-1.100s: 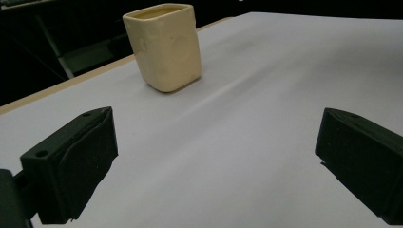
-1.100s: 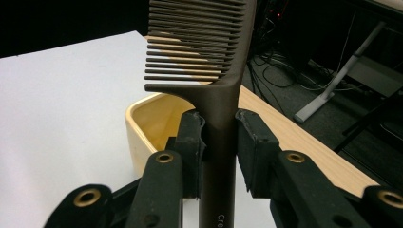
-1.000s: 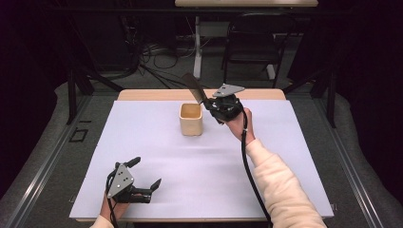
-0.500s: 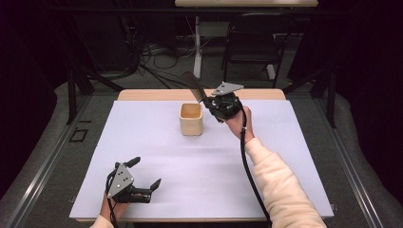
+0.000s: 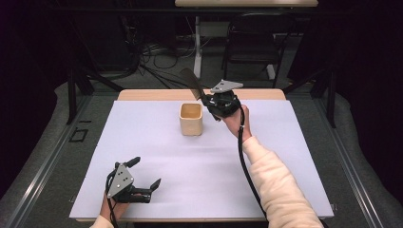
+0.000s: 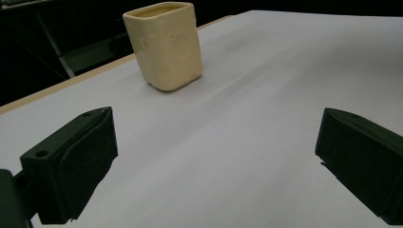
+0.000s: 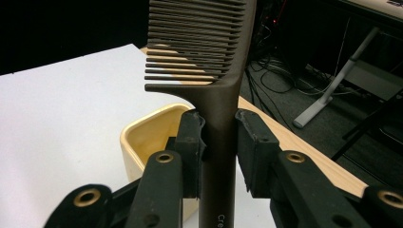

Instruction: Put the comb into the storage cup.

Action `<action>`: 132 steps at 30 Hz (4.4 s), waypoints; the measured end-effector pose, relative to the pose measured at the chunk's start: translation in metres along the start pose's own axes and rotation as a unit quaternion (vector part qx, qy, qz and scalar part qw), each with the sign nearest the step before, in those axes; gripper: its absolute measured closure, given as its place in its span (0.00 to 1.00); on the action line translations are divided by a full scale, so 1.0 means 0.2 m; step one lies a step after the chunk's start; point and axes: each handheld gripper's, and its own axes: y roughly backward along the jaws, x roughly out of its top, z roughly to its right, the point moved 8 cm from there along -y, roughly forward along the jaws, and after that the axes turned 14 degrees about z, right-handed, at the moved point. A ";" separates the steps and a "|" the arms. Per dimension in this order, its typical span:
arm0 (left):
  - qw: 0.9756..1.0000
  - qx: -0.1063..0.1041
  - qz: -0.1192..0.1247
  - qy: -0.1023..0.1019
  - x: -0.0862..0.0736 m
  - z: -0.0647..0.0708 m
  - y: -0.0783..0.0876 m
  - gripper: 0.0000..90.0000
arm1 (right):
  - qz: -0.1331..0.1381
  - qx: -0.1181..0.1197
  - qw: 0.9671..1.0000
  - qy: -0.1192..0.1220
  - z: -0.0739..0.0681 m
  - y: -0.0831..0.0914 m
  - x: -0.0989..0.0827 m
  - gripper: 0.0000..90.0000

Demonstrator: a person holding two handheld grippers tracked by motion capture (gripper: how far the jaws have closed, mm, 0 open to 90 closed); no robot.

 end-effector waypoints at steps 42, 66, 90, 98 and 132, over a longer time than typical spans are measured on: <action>1.000 -0.002 -0.003 -0.001 0.00 0.00 0.00 0.00 | 0.034 -0.001 0.999 0.002 -0.04 -0.08 0.09 0.80; 1.000 0.000 -0.002 0.000 0.00 0.00 0.00 0.00 | 0.056 -0.004 0.998 0.001 -0.06 -0.12 0.14 0.80; 1.000 -0.002 -0.002 0.000 0.00 0.00 0.00 0.00 | 0.069 -0.009 0.998 -0.002 -0.06 -0.16 0.18 0.80; 1.000 -0.001 -0.001 0.000 0.00 0.00 0.00 0.00 | 0.073 -0.007 0.997 -0.001 -0.08 -0.18 0.19 0.80; 1.000 0.000 -0.001 0.000 0.00 0.00 0.00 0.00 | 0.074 0.000 0.997 0.001 -0.12 -0.27 0.19 0.80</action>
